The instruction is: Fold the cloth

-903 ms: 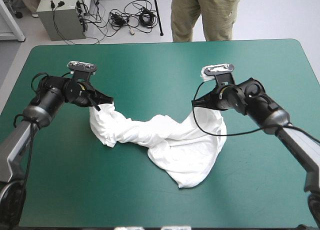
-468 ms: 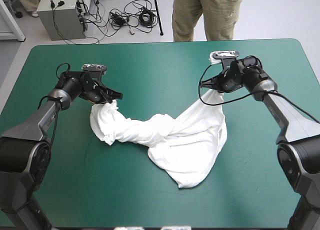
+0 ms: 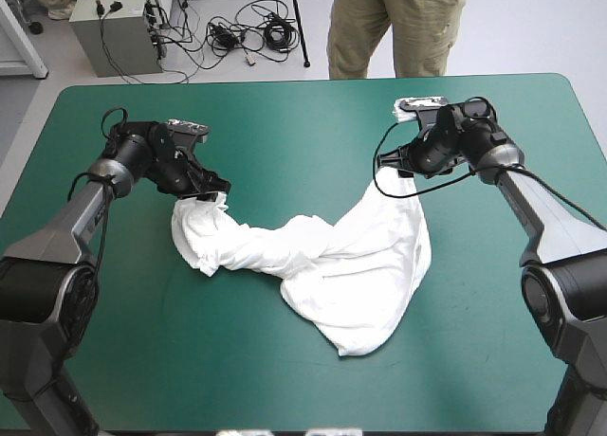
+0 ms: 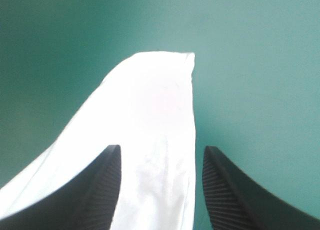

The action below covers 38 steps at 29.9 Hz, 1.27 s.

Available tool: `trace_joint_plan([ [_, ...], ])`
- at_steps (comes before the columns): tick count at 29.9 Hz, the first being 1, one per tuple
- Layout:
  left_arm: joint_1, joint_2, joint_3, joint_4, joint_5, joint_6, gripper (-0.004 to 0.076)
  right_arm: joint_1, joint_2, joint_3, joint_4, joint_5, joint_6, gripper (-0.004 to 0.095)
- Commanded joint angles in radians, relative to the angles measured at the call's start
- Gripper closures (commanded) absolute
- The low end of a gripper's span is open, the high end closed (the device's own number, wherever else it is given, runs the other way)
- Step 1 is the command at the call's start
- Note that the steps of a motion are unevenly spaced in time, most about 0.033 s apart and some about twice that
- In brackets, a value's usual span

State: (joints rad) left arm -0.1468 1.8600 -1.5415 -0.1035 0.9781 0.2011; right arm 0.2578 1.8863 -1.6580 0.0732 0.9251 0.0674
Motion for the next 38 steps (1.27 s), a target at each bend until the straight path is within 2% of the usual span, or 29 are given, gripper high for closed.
trace_joint_plan([
  [1, 0.01, -0.13, -0.087, 0.013, 0.055, 0.002, 0.02, -0.006, -0.115, -0.036, 0.022, 0.037, -0.037, 0.0409],
  [4, 0.01, -0.224, -0.091, 0.062, 0.062, 0.008, 0.0218, -0.006, -0.183, -0.036, 0.014, 0.099, -0.042, 0.0423],
  [7, 0.01, -0.323, -0.091, 0.074, 0.113, 0.008, 0.0232, -0.006, -0.254, -0.036, 0.022, 0.157, -0.042, 0.0446],
  [12, 0.01, -0.473, -0.066, 0.096, 0.177, 0.01, 0.0232, -0.006, -0.382, 0.029, 0.082, 0.237, -0.045, 0.0458],
  [17, 0.01, -0.652, 0.085, 0.095, 0.179, 0.0, 0.0232, -0.006, -0.529, 0.18, 0.09, 0.244, -0.058, 0.0463],
  [21, 0.01, -0.728, 0.221, 0.078, 0.158, -0.002, 0.0232, -0.006, -0.586, 0.235, 0.095, 0.247, -0.058, 0.0463],
  [28, -0.029, -0.712, 0.288, 0.064, 0.12, 0.011, 0.0232, -0.006, -0.599, 0.239, 0.146, 0.224, -0.058, 0.0463],
  [38, -0.106, -0.46, 0.288, 0.096, 0.122, 0.013, 0.0232, -0.006, -0.599, 0.239, 0.153, 0.203, -0.058, 0.0465],
])
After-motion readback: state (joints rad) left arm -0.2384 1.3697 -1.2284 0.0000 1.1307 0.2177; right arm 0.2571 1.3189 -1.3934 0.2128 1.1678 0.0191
